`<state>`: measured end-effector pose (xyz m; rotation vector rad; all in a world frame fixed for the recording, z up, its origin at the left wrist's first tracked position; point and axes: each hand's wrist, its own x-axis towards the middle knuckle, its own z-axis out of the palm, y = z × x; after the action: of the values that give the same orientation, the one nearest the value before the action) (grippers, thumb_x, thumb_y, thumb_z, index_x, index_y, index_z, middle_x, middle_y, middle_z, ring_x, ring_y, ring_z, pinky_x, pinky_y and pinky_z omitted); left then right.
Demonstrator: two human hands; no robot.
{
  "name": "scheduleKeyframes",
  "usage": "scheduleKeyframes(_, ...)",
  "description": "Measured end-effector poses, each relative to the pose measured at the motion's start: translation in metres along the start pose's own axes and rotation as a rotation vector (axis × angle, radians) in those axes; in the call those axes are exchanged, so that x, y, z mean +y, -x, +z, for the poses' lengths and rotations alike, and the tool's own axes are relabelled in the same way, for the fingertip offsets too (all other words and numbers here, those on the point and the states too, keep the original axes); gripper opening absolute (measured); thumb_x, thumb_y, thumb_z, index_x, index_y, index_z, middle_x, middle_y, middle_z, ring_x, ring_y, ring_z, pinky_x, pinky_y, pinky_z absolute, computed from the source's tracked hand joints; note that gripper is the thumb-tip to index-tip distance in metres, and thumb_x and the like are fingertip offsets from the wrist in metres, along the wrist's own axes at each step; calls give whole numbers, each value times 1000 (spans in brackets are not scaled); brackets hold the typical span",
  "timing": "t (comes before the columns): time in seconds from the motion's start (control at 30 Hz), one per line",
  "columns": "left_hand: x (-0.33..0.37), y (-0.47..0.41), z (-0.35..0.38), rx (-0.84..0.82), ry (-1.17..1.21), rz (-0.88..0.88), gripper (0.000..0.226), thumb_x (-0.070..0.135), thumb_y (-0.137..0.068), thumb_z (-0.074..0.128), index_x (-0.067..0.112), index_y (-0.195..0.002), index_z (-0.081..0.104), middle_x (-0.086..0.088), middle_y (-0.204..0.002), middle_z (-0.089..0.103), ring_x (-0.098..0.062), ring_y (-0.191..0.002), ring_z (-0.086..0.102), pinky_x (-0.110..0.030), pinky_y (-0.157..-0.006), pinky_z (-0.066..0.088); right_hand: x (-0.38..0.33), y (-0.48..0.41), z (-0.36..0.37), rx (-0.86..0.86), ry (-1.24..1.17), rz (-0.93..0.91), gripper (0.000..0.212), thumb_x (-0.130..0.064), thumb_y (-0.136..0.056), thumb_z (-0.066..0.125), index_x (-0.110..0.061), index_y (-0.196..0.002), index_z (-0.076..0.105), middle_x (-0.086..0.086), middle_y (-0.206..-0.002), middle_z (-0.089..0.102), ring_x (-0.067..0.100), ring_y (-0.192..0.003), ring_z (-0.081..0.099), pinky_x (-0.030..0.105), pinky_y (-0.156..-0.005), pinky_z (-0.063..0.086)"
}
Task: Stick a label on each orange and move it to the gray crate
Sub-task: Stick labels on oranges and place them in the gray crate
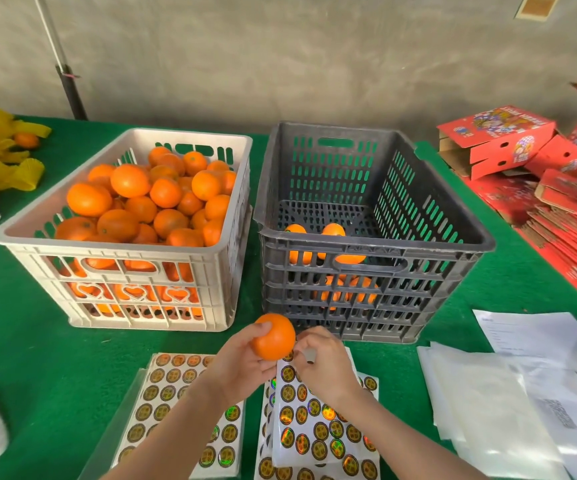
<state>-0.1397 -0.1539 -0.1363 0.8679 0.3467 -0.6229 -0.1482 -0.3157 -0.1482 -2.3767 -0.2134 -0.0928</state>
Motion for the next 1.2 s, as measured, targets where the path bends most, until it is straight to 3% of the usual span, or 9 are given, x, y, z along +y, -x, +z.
scheduleKeyframes(0.23,3,-2,-3,42,-30,-9,81,22,-68,77,15,-138,36,-21,-133,53,-38,-119,54,-50,-101,40,3,-5,-14,21,-76,133,9,0,-81,62,-1,-76,69,2,-97,55,10,-94,49,-2,-80,28)
scheduleKeyframes(0.33,5,0,-4,103,-173,83,81,31,-62,74,18,-133,37,-13,-142,43,-32,-130,41,-50,-115,20,7,-6,-27,55,-142,202,10,-1,-83,64,-4,-74,68,-3,-95,56,10,-96,52,21,-89,42)
scheduleKeyframes(0.4,6,3,-5,127,-253,139,81,26,-57,78,18,-129,42,-12,-141,43,-30,-127,43,-47,-112,28,7,-5,-32,53,-136,199,15,-2,-84,64,-10,-72,67,-4,-88,57,13,-91,55,30,-86,45)
scheduleKeyframes(0.53,11,10,3,-11,-166,86,79,32,-54,79,14,-124,47,-21,-124,56,-34,-94,67,-41,-82,50,1,-2,-32,12,-149,168,26,-3,-85,62,-23,-68,60,-11,-74,59,2,-72,53,15,-70,43)
scheduleKeyframes(0.6,11,10,9,-73,-125,87,84,29,-45,86,12,-120,51,-21,-122,58,-37,-97,67,-42,-77,56,-4,-1,-30,-12,-204,158,26,-1,-86,60,-20,-69,61,-10,-71,61,-3,-65,52,14,-67,41)
scheduleKeyframes(0.77,12,10,13,-126,-259,153,73,35,-52,81,11,-117,59,-11,-114,69,-27,-111,63,-44,-103,45,-12,2,-36,-106,-390,172,25,-2,-85,61,-23,-73,68,3,-80,70,17,-77,63,32,-79,52)
scheduleKeyframes(0.9,14,16,11,-180,-312,172,63,35,-58,76,12,-115,62,-11,-116,68,-26,-113,62,-42,-104,44,-17,3,-37,-108,-421,177,19,-7,-85,67,-22,-73,66,6,-82,70,19,-77,62,38,-83,53)
scheduleKeyframes(1.07,22,31,18,-148,-559,381,75,23,-52,80,39,-122,56,-9,-127,54,-34,-112,58,-49,-101,46,-22,-3,-62,28,-573,191,25,2,-88,58,-15,-71,65,1,-76,68,14,-69,62,24,-67,53)
scheduleKeyframes(1.2,31,44,29,-236,-483,428,81,14,-52,79,43,-123,53,-9,-133,44,-38,-114,54,-46,-95,49,-38,-6,-87,25,-639,65,34,-4,-91,57,-25,-66,64,-8,-77,66,11,-79,62,23,-74,52)
